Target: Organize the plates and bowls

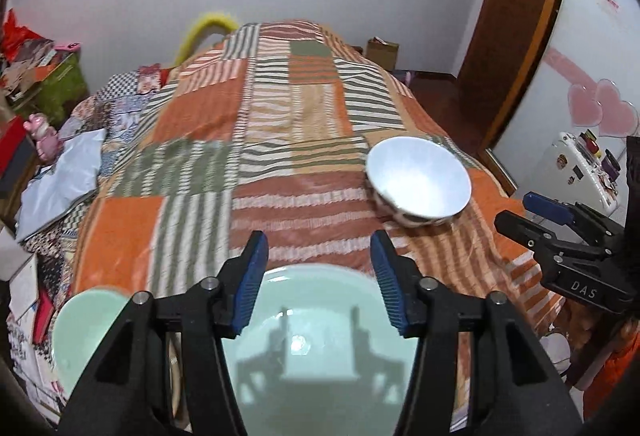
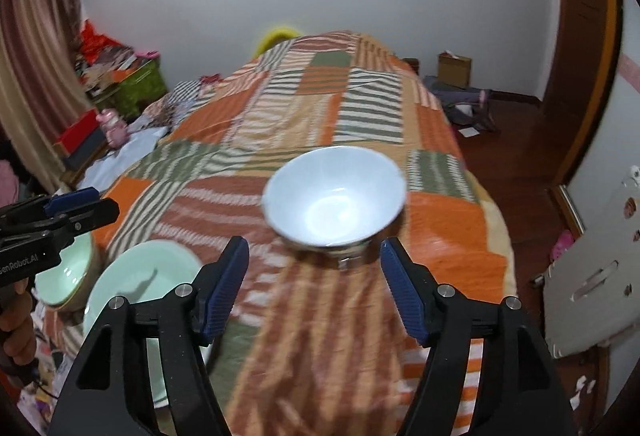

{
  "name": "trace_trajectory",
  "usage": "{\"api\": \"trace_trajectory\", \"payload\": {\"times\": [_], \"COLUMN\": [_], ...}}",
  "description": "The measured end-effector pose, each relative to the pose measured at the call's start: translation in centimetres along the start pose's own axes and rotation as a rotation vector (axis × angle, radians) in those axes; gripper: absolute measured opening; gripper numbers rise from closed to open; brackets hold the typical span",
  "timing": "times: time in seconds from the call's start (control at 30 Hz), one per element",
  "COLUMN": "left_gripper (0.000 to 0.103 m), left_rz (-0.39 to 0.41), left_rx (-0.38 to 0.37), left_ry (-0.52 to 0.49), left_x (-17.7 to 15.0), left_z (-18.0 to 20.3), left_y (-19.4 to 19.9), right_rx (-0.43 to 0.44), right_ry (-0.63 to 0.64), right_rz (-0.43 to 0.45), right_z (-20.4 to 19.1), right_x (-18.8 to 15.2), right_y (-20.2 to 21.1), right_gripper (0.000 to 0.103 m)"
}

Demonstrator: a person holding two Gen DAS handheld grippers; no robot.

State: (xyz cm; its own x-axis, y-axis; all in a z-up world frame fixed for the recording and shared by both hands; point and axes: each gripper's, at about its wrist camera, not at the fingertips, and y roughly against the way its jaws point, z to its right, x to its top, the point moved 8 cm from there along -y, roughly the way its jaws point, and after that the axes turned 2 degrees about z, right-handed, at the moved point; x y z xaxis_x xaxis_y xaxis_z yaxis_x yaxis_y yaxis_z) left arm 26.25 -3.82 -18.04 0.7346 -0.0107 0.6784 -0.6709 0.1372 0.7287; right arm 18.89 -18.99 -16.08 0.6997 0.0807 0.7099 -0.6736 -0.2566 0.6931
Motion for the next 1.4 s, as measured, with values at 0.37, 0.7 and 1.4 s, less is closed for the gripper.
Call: {"api": "trace_trajectory", "payload": {"times": [0.37, 0.7, 1.4], "left_gripper": [0.064, 0.064, 0.018], "left_rz": [-0.080, -0.155, -0.307], "left_rx": [-0.047, -0.067, -0.117], "left_ry": [-0.057, -0.051, -0.009], "left_x": [2.0, 2.6, 1.8], "left_z": [4.0, 5.0, 6.7], "left_y": [-7.2, -12.8, -19.4], "right_rx": [-0.014, 0.028, 0.089], "right_ry": [-0.015, -0.086, -0.120], "right_rz": [-0.041, -0.107, -0.209], "right_z": [3.4, 5.1, 5.8], "right_x": [1.4, 1.3, 0.2], "right_y": [-3.5, -6.8, -10.6], "right_gripper": [0.065, 0.056, 0.023]}}
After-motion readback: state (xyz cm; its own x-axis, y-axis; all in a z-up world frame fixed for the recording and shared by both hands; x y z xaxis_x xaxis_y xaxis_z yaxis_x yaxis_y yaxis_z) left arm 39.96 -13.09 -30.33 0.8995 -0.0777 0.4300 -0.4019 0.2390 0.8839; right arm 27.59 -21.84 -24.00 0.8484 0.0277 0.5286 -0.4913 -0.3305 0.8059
